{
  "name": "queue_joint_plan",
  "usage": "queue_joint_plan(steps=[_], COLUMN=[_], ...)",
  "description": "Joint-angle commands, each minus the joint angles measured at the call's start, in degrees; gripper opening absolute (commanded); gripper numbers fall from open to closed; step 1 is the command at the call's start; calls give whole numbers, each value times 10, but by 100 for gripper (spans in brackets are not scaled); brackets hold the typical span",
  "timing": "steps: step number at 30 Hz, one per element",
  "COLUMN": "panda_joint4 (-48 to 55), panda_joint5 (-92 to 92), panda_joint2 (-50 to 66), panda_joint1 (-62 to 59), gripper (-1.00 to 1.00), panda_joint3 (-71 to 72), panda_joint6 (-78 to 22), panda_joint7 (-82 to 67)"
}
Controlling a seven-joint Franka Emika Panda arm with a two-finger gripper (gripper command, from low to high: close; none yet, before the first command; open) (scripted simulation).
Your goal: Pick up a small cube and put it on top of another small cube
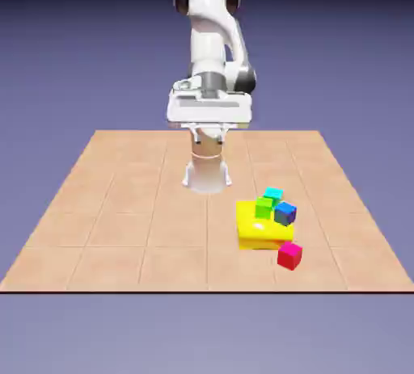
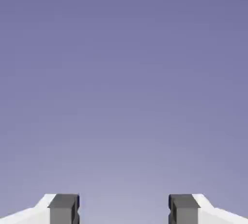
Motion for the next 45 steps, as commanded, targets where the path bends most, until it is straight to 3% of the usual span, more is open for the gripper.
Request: queue_joint_plan(steps=[1, 24, 30, 31, 38, 45], panda_joint4=[12, 279, 287, 287, 284, 211], panda_joint5=[-5, -113, -153, -153, -95, -22], panda_joint2=[21, 495, 588, 588, 468, 322], panda_joint1=[6, 147, 170, 170, 155, 172], gripper=[0, 0, 0, -100, -100, -100], panda_joint3=[5, 116, 82, 82, 101, 109], panda_joint6=[-12, -296, -211, -211, -312, -371], panda_joint7=[-5, -111, -82, -82, -119, -106])
